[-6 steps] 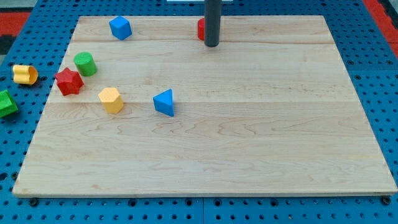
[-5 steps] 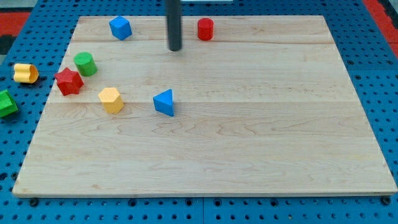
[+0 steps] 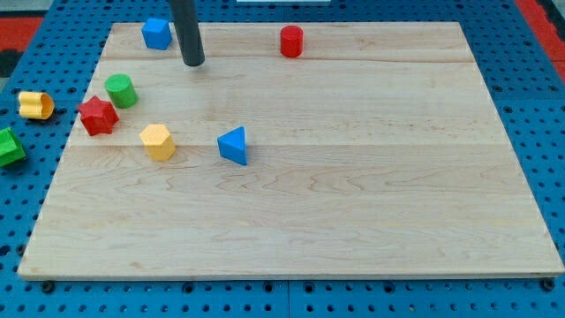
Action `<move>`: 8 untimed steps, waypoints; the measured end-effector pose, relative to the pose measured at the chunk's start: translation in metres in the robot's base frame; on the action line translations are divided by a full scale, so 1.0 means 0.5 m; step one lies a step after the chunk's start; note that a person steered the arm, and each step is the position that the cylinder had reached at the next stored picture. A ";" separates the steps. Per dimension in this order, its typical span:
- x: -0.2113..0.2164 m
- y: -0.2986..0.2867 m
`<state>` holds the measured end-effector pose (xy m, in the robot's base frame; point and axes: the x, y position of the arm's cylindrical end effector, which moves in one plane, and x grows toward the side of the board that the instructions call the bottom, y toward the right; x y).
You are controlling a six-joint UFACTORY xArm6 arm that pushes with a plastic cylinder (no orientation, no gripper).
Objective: Move red star to the top left of the yellow hexagon
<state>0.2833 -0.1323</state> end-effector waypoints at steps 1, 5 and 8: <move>-0.024 -0.132; 0.239 -0.303; 0.271 -0.304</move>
<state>0.4186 -0.2840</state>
